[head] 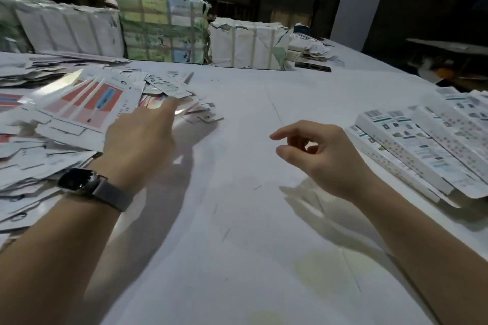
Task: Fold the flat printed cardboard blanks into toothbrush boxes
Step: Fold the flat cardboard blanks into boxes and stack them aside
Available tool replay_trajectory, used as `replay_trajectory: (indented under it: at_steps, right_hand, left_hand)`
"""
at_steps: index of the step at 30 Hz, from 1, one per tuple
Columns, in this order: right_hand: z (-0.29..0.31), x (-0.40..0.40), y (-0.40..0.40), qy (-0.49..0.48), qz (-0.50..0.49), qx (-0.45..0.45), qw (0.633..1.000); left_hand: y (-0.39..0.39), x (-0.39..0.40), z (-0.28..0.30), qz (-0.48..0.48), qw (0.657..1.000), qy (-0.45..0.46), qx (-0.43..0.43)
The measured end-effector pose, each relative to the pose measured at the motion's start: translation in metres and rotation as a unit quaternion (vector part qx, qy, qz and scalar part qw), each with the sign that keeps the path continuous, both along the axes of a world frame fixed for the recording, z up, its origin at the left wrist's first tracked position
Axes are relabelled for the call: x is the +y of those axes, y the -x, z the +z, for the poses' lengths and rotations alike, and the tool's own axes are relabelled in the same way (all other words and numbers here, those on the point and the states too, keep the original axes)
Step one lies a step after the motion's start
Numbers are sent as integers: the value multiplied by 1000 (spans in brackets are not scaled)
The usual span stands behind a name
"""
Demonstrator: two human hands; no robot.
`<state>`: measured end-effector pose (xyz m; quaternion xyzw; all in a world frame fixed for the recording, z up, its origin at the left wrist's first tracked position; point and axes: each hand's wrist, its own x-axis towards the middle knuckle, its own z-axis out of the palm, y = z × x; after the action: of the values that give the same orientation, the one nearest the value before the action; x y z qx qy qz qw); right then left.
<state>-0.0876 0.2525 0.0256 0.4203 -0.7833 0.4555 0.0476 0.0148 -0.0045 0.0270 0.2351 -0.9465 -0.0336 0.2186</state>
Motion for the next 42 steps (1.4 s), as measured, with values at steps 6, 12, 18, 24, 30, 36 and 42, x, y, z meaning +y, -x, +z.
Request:
replay_trajectory:
  at_steps: [6, 12, 18, 24, 30, 36, 42]
  right_hand:
    - [6, -4, 3, 142, 19, -153, 978]
    - [3, 1, 9, 116, -38, -31, 992]
    - [8, 5, 10, 86, -101, 105, 986]
    - [5, -1, 3, 123, -46, 50, 990]
    - [7, -3, -1, 193, -38, -31, 980]
    - [2, -8, -6, 185, 6, -118, 976]
    - [11, -3, -3, 198, 5, -172, 965]
  left_hand:
    - [-1, 63, 12, -214, 897, -359, 143]
    - [-8, 86, 6, -376, 726, -575, 10]
    - [-9, 83, 0, -412, 603, -683, -6]
    - [7, 100, 16, -332, 672, -661, 38]
    - [-2, 119, 25, -346, 635, -686, 83]
    - [-7, 111, 10, -354, 641, -679, 51]
    - [17, 116, 9, -386, 757, -513, 122]
